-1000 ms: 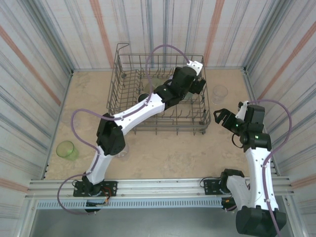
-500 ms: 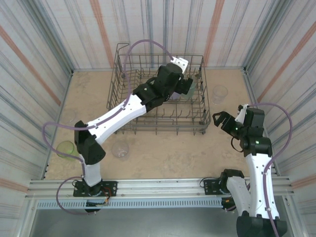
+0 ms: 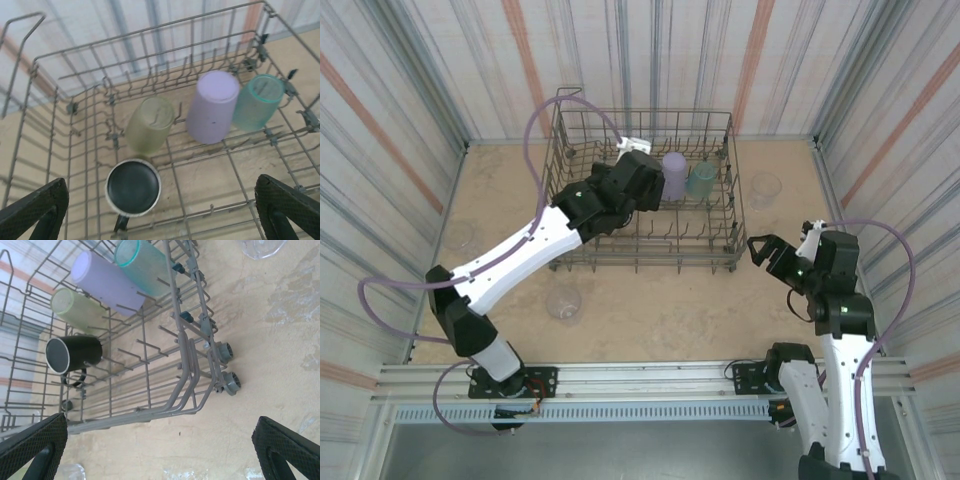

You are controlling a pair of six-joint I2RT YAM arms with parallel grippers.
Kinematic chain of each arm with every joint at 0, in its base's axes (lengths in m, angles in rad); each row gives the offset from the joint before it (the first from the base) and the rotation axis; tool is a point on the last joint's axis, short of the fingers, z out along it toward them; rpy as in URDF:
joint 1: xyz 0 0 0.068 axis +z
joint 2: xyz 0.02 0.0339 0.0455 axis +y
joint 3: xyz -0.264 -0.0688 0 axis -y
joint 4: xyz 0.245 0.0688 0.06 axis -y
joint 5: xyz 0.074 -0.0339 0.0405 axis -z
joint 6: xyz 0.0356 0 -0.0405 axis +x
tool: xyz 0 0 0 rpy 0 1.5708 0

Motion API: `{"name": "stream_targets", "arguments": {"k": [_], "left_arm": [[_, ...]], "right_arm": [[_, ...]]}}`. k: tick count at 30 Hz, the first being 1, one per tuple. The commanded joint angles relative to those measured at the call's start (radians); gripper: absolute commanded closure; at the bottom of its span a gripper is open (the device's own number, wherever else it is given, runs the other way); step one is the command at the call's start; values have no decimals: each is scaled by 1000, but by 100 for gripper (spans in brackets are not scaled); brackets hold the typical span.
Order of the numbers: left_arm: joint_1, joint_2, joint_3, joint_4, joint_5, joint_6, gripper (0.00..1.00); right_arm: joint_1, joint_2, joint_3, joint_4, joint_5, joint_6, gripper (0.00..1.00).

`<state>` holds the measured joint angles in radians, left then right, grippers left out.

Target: Load the cups into the dish rack

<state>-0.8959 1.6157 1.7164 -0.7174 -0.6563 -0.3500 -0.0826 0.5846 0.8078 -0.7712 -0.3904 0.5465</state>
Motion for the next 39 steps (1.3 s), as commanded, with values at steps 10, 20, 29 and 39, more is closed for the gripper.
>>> {"name": "stream_targets", "arguments": {"k": [10,20,29,39], "left_arm": [[82,-113,-78,-543,-90,-657,1],[110,-237,-192,-691,-78,-873,1],[217,-491,-330,-691,-35,-831,1],[642,-680,-565,-417,242,-511,1]], "right_arm": [[7,-98,-27,-55,-76,-51,1],[7,-57,-47,37,-99,-51,1],[14,55,-72,138,-28,-16,1],[68,84,-136,220,74,74,1]]}}
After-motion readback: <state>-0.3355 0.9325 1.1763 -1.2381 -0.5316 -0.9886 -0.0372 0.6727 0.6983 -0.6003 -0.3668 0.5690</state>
